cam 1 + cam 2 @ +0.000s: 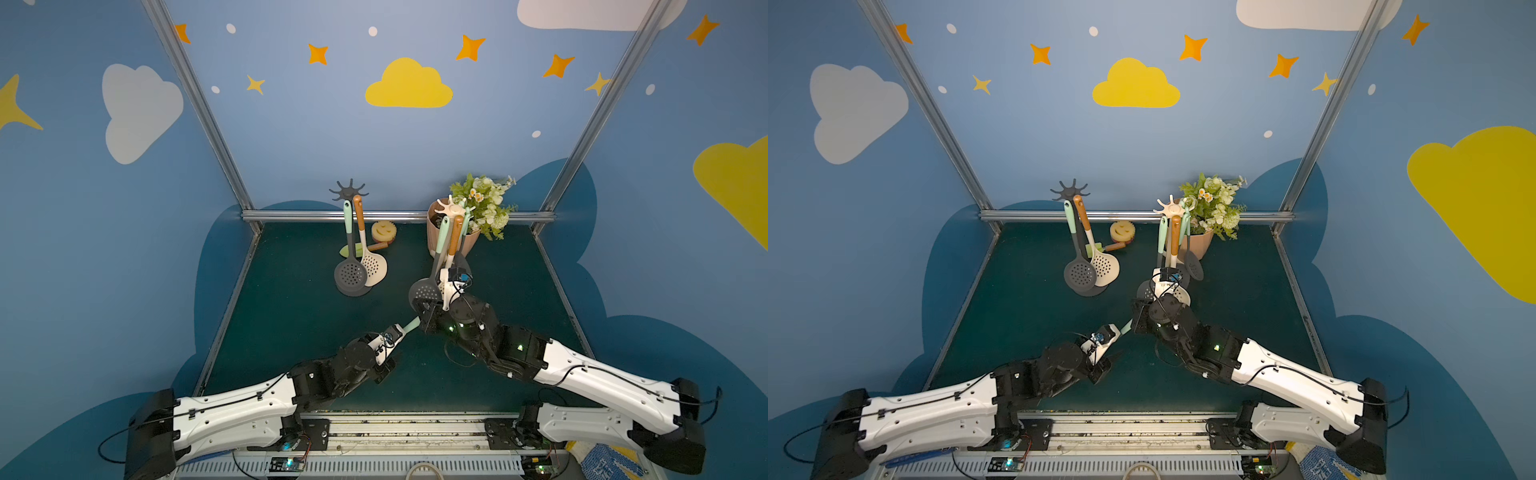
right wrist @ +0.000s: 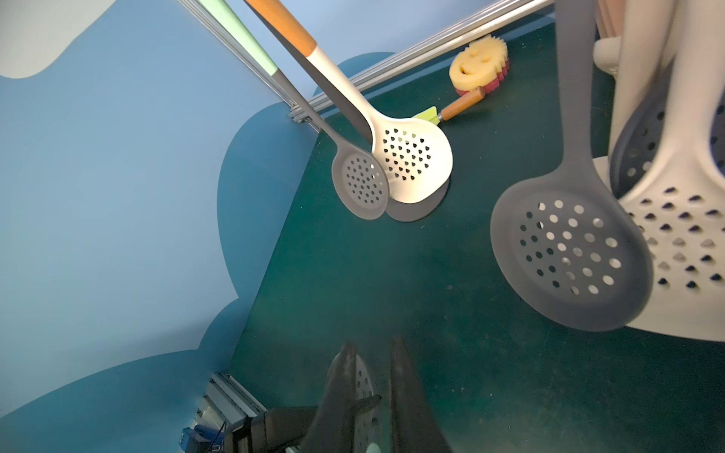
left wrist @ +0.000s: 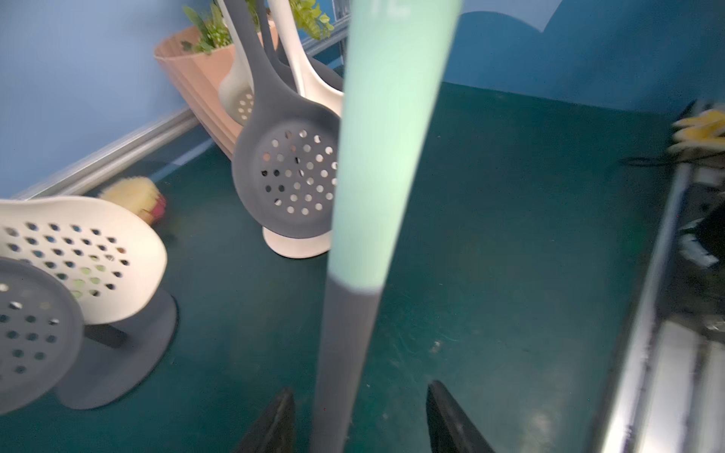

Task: Hang the skimmer on the kitchen utensil rack
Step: Pick up the skimmer from the center of the board.

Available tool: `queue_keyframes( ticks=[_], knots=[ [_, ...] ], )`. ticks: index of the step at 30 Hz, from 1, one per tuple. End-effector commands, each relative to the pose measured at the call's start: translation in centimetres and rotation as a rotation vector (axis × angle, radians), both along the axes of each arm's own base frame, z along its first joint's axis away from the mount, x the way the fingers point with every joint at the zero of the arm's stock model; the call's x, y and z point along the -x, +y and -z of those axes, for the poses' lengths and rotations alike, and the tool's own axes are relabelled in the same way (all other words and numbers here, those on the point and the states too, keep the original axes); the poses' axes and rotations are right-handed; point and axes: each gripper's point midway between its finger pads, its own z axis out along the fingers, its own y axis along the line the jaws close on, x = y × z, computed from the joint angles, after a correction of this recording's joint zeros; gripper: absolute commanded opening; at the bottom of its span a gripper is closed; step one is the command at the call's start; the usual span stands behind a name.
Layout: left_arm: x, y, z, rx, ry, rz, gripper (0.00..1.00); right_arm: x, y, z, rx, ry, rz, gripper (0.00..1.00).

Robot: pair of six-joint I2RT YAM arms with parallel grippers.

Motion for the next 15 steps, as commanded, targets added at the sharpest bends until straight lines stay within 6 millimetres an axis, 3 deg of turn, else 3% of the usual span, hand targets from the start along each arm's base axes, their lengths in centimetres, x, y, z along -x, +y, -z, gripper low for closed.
queue_keyframes(
  ticks=[1,6,11,15],
  knots=[
    [-2.4,0.5,-2.2,0.019,-0.149,-0.12,0.4,-0.2,-0.1,-1.7,-0.06,0.034,0.038,0.0],
    [-3.2,1.2,-3.1,0.009,-0.214,-0.183,0.23,-0.4,-0.2,-1.0,-0.053,0.061,0.059,0.0],
    [-3.3,1.9,-2.5,-0.024,-0.218,-0.206,0.1,-0.6,-0.3,-1.0,-0.069,0.064,0.073,0.0],
    [-3.3,2.7,-2.4,-0.018,-0.206,-0.238,0.04,-0.5,0.1,-1.6,-0.065,0.022,0.044,0.15]
  ],
)
